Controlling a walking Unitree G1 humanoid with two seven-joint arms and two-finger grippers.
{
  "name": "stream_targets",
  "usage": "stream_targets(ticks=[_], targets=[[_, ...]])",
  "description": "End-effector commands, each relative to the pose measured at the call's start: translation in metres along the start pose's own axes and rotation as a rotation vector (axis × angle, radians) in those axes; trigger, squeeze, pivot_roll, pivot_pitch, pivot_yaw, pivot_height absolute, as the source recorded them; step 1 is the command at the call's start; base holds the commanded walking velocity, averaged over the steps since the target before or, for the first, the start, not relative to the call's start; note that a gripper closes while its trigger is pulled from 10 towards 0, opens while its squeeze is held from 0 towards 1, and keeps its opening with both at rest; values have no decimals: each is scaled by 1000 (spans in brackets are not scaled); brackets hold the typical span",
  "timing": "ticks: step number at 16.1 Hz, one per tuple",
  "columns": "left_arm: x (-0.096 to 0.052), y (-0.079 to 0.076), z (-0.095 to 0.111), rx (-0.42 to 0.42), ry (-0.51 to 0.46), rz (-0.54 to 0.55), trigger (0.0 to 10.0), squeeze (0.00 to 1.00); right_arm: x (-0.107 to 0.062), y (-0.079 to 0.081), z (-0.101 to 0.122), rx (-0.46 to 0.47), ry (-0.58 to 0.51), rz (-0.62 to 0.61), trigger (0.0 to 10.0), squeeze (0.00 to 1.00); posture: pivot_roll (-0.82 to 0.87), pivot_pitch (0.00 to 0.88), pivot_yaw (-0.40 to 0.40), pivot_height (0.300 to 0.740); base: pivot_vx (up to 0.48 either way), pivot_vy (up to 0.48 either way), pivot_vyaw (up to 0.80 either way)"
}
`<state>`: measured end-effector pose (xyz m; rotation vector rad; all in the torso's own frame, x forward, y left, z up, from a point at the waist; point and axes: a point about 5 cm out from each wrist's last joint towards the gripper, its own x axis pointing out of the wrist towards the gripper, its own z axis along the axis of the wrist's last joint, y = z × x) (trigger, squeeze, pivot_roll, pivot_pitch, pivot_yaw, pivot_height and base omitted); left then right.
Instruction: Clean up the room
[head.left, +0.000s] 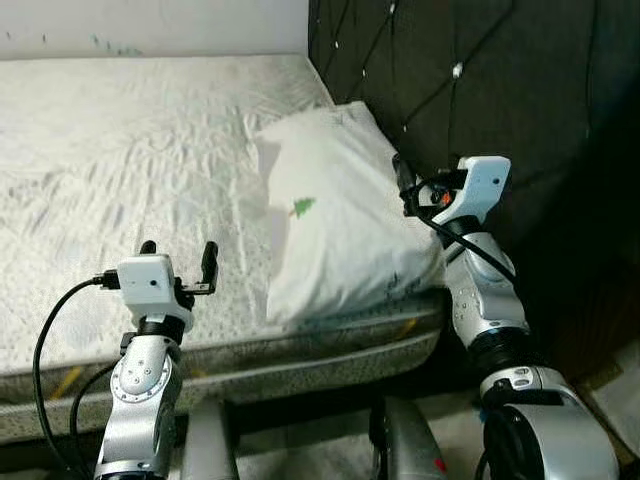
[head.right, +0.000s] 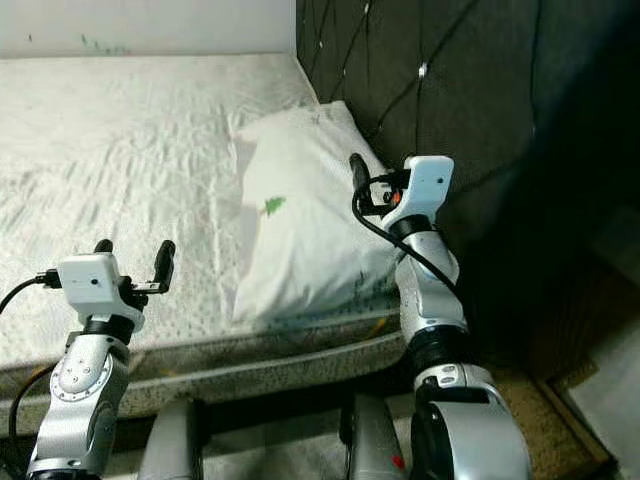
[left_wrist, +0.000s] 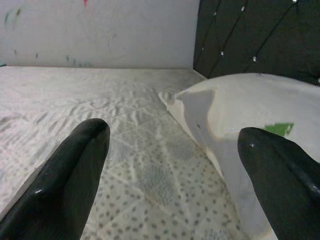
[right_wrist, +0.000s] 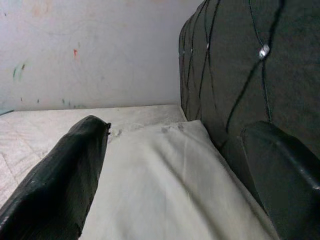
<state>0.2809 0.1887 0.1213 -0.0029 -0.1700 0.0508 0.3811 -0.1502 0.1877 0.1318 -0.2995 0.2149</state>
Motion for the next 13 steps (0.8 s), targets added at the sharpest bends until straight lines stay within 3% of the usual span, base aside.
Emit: stream_targets(ticks=[1, 9, 13], targets=[[1, 1, 0, 3, -2, 8, 10000, 0, 5, 1, 7, 25, -21, -5, 10000, 0, 9, 0, -28, 639, 0, 0, 0], [1, -7, 4, -17, -2, -37, 10000, 0, 0, 5, 2, 49, -27, -28, 10000, 0, -6, 0, -7, 732, 0, 0, 0], [-2, -14, 1, 10, 28, -127, 10000, 0, -2, 1, 2, 38, -16, -23, 10000, 0, -12, 0, -18, 740, 0, 0, 0]])
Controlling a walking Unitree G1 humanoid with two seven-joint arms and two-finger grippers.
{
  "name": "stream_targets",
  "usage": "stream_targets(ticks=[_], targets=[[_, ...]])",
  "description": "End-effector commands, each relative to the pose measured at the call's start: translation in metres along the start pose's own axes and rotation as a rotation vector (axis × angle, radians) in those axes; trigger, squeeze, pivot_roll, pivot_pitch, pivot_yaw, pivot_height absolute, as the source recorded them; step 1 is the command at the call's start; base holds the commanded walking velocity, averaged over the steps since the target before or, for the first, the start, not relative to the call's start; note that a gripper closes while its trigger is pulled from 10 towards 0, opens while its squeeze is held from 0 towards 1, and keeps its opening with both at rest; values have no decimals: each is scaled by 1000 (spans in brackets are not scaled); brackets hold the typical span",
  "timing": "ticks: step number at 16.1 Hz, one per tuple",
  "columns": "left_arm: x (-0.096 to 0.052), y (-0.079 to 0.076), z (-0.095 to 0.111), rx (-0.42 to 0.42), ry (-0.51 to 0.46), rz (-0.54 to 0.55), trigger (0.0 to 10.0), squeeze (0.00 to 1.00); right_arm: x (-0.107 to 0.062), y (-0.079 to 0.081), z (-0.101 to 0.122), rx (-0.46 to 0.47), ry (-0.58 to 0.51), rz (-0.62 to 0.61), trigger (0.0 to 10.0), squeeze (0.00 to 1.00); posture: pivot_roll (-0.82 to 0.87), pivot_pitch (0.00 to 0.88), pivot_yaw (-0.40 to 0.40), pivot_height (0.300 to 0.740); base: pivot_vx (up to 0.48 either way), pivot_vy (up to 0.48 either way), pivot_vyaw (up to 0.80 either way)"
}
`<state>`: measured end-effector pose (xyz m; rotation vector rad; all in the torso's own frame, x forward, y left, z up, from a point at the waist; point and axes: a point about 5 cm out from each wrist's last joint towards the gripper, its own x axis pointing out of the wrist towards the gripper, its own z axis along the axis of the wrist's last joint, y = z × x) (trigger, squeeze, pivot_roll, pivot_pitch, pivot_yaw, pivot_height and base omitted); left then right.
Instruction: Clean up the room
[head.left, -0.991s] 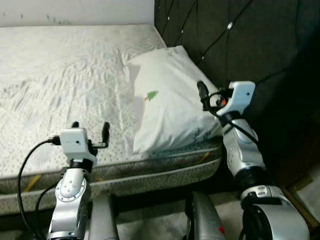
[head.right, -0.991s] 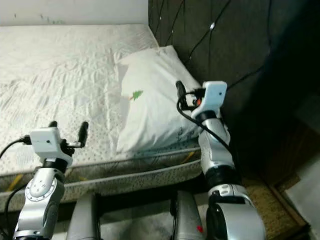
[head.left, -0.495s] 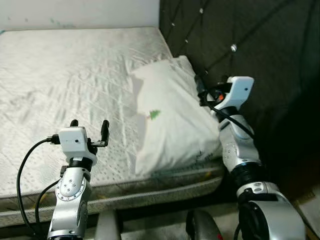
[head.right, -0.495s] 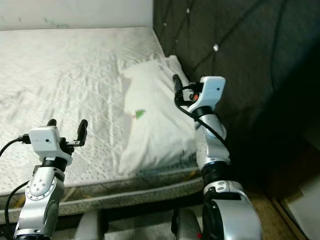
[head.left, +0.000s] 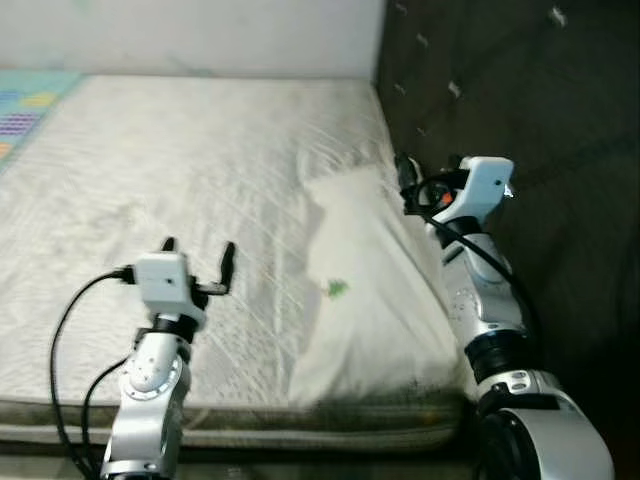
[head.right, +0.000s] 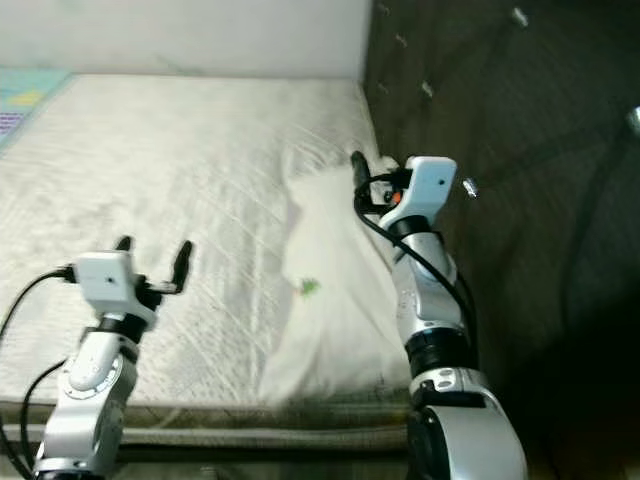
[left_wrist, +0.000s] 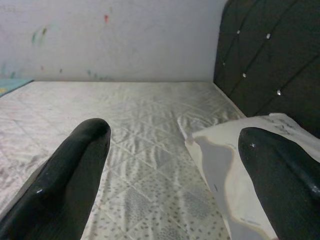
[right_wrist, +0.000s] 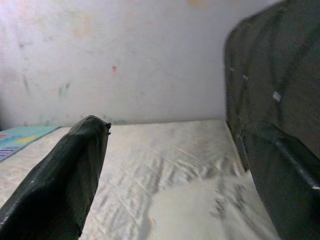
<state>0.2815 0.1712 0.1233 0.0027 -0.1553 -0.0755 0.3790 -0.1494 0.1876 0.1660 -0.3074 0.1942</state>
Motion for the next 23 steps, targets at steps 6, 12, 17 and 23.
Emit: stream_targets(ticks=[6, 12, 17, 23], targets=[[8, -16, -6, -207, 118, -79, 10000, 0, 4, 3, 2, -15, 20, 38, 10000, 0, -22, 0, -17, 740, 0, 0, 0], [6, -30, -5, -243, 118, -70, 10000, 0, -11, 1, -8, -36, 51, -8, 10000, 0, -35, 6, -18, 740, 0, 0, 0], [-23, -4, 0, -149, 87, 42, 10000, 0, -57, -6, -30, -195, 130, 39, 10000, 0, -25, 38, -28, 740, 0, 0, 0], [-47, -8, -4, -78, 153, -45, 10000, 0, -85, -23, -43, -290, 304, 149, 10000, 0, -3, 83, -62, 740, 0, 0, 0]])
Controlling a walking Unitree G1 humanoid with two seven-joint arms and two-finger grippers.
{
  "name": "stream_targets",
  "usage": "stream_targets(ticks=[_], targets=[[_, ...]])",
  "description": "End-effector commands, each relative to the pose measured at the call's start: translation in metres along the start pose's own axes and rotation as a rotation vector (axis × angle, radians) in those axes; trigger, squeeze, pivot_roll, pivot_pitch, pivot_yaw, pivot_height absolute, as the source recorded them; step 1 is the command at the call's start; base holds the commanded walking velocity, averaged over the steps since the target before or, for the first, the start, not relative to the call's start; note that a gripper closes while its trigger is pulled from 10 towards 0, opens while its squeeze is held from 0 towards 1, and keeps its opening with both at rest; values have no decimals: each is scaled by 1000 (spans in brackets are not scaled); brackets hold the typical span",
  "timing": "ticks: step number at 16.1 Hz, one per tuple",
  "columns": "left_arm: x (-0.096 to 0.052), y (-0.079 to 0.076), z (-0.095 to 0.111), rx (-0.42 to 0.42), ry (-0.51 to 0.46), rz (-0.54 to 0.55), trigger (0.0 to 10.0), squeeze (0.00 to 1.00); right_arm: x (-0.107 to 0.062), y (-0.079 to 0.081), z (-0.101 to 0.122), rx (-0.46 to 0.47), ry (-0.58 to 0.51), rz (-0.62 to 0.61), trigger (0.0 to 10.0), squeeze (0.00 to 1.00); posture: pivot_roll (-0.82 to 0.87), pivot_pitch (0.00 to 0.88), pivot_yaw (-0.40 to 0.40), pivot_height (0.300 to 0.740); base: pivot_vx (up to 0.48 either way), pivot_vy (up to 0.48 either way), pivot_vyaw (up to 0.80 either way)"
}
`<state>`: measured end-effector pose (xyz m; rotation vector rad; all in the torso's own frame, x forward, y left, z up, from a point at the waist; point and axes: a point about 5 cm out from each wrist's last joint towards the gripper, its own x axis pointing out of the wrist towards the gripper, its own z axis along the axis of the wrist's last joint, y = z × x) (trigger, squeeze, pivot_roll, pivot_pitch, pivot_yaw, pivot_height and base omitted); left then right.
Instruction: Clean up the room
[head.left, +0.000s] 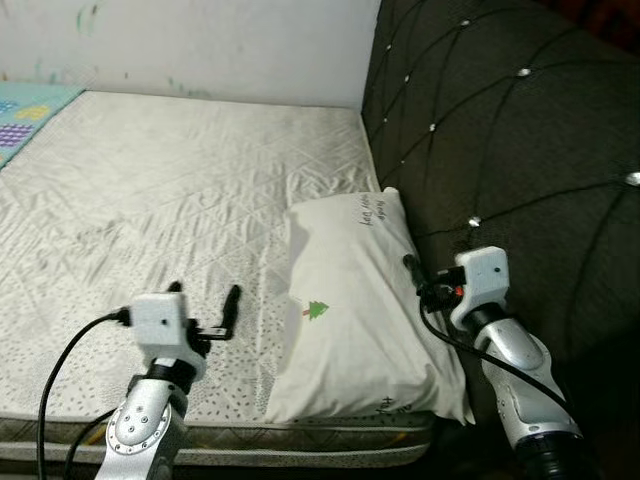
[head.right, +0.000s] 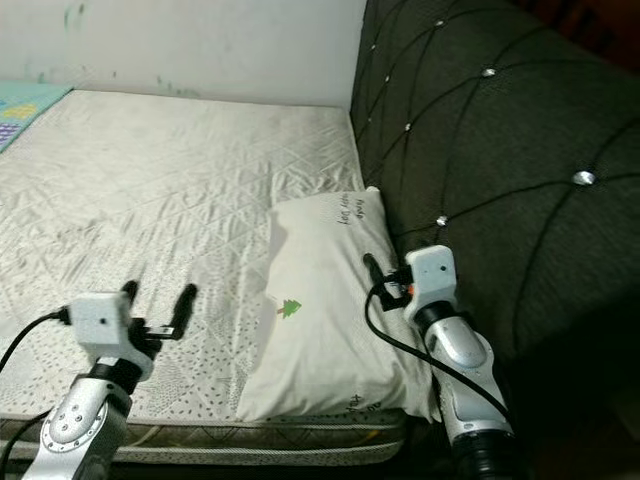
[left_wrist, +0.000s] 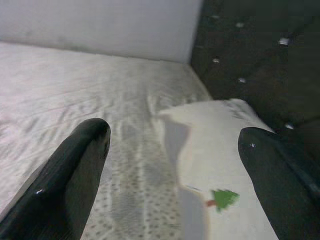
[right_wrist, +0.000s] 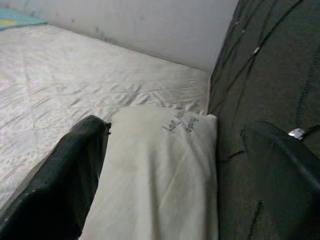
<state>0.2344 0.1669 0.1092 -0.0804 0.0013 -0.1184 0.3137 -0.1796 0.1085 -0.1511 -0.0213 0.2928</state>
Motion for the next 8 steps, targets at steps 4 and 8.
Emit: stream_targets(ticks=[4, 8], targets=[[-6, -9, -1, -2, 24, -28, 10000, 0, 0, 11, 8, 13, -15, 37, 10000, 0, 6, 86, -78, 740, 0, 0, 0], [-16, 2, 0, -41, 12, 94, 10000, 0, -7, 10, 7, 83, -36, -154, 10000, 0, 0, 98, -84, 740, 0, 0, 0]])
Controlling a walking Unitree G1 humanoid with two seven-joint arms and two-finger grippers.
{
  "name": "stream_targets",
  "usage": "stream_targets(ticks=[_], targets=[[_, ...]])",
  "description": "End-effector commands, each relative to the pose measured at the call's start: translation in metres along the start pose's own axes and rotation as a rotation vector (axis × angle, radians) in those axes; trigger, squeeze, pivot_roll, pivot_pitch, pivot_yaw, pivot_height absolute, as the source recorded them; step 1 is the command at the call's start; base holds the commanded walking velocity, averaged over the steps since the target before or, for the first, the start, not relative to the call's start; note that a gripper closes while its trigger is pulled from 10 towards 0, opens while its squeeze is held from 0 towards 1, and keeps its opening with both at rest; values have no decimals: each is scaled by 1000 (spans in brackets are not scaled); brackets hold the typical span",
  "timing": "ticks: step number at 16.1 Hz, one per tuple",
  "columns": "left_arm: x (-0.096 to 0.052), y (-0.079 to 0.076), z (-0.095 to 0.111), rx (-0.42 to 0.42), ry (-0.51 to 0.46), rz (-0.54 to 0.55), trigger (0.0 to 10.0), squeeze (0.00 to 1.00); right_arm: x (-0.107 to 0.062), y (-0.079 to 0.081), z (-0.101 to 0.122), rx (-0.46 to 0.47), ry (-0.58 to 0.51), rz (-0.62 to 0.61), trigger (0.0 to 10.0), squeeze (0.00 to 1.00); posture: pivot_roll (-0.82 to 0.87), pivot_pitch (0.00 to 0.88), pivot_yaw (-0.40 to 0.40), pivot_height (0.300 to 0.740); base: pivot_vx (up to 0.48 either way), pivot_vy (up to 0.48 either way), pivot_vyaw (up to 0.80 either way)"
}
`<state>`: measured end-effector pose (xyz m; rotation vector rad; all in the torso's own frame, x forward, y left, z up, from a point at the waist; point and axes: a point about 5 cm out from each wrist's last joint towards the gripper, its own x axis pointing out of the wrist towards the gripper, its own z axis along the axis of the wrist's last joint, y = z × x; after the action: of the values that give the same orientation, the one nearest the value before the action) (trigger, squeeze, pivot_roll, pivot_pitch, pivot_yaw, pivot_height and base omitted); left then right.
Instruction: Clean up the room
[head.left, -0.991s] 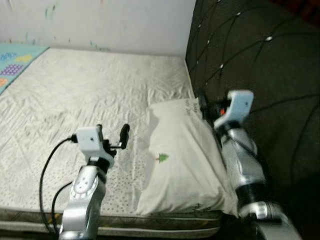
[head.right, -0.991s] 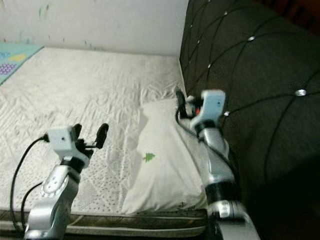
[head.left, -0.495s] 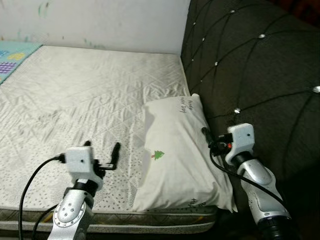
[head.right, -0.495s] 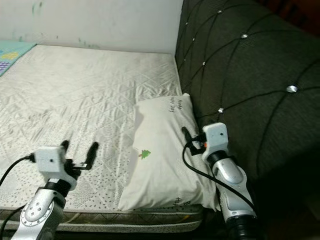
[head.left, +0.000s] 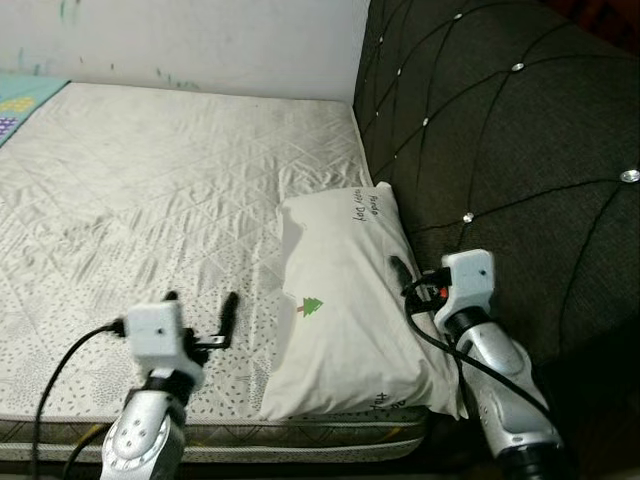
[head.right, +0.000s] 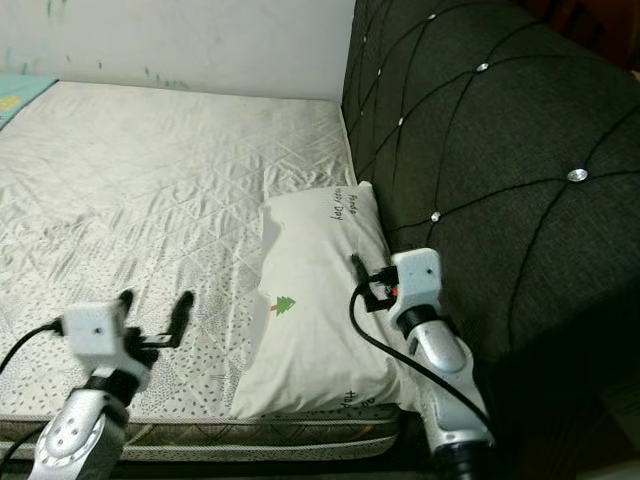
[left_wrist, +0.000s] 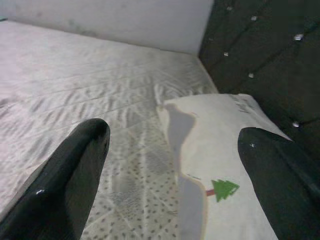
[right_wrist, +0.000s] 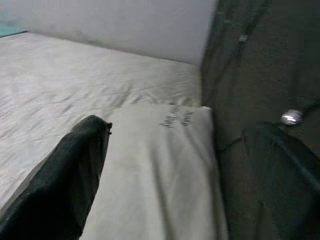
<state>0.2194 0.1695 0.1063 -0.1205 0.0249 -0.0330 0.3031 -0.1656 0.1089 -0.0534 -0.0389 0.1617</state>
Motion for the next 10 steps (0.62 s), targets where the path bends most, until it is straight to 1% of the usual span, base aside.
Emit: stream_targets(ticks=[1, 2, 3, 4, 5, 6, 7, 8, 10], targets=[[-4, 3, 4, 3, -14, 35, 10000, 0, -2, -8, 6, -8, -23, -80, 10000, 0, -3, 103, -88, 740, 0, 0, 0], [-6, 4, 5, 3, -17, 52, 10000, 0, -5, -14, 6, -6, -17, -138, 10000, 0, 0, 111, -100, 740, 0, 0, 0], [-8, 5, 6, 0, -19, 69, 10000, 0, -11, -23, 3, 20, 4, -205, 10000, 0, -1, 113, -104, 740, 0, 0, 0], [-8, 7, 5, -13, -16, 94, 10000, 0, -20, -30, -3, 15, 33, -233, 10000, 0, -10, 113, -103, 740, 0, 0, 0], [-9, 7, 5, -20, -12, 100, 10000, 0, -25, -31, -5, -1, 43, -225, 10000, 0, -11, 114, -103, 740, 0, 0, 0], [-9, 7, 4, -21, -10, 100, 10000, 0, -26, -31, -6, -3, 45, -222, 10000, 0, -11, 114, -103, 740, 0, 0, 0], [-8, 6, 4, -30, -3, 95, 10000, 0, -28, -25, -7, -4, 52, -183, 10000, 0, -21, 117, -99, 740, 0, 0, 0], [-8, 6, 4, -30, -3, 95, 10000, 0, -28, -25, -7, -4, 52, -183, 10000, 0, -21, 117, -99, 740, 0, 0, 0], [-6, 6, 4, -32, 3, 95, 10000, 0, -24, -24, -4, -6, 51, -182, 10000, 0, -14, 114, -102, 740, 0, 0, -800]])
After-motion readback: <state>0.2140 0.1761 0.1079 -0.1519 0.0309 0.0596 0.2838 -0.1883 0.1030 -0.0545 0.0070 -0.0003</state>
